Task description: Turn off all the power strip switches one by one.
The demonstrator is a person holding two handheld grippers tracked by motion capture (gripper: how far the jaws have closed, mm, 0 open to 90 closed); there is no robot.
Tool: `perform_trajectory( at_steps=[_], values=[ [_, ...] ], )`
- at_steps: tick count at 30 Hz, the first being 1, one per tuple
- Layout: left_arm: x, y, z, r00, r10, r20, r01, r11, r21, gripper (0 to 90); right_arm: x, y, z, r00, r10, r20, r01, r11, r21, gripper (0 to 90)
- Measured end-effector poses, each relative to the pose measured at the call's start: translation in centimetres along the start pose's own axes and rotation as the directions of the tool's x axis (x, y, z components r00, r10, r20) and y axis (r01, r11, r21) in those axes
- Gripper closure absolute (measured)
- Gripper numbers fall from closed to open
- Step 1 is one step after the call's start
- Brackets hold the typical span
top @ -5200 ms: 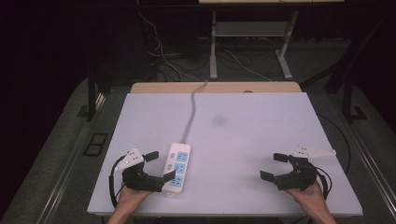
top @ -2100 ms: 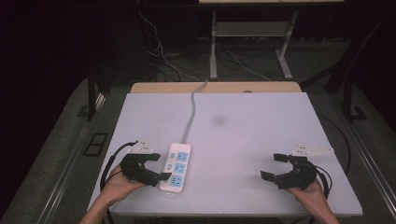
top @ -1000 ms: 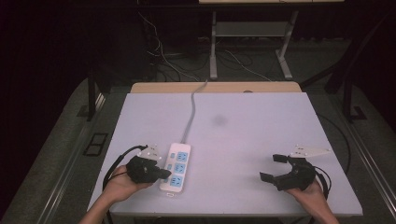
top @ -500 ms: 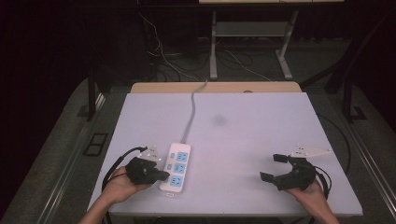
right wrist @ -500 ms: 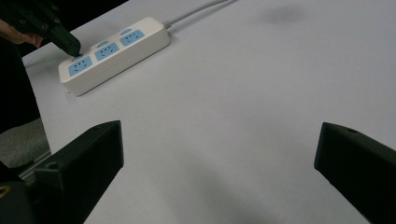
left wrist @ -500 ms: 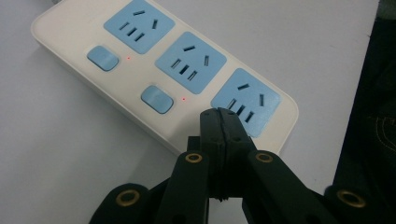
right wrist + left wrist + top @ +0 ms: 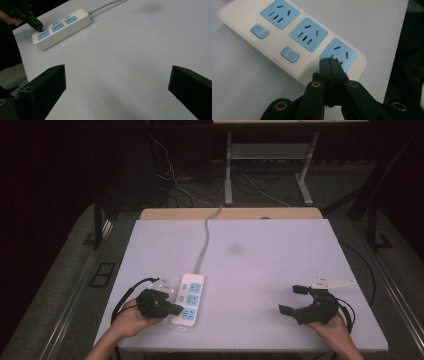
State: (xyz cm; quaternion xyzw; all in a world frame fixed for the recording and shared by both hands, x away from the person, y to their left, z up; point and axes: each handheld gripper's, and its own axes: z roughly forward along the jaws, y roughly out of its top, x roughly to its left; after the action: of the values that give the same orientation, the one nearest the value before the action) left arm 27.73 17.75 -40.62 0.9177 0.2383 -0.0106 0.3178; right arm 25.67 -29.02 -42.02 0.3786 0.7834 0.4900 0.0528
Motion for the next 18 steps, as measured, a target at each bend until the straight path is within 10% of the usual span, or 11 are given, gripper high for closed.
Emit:
perform_trajectory(
  at_steps=[18],
  values=[
    [0.60,-0.78,-0.07,0.9965,-0.081,0.019,0.082,0.9960,-0.034,89.6,0.02,-0.02,0.02,1.0000,-0.008,0.002,0.008,1.000,0.000,1.2]
  ],
)
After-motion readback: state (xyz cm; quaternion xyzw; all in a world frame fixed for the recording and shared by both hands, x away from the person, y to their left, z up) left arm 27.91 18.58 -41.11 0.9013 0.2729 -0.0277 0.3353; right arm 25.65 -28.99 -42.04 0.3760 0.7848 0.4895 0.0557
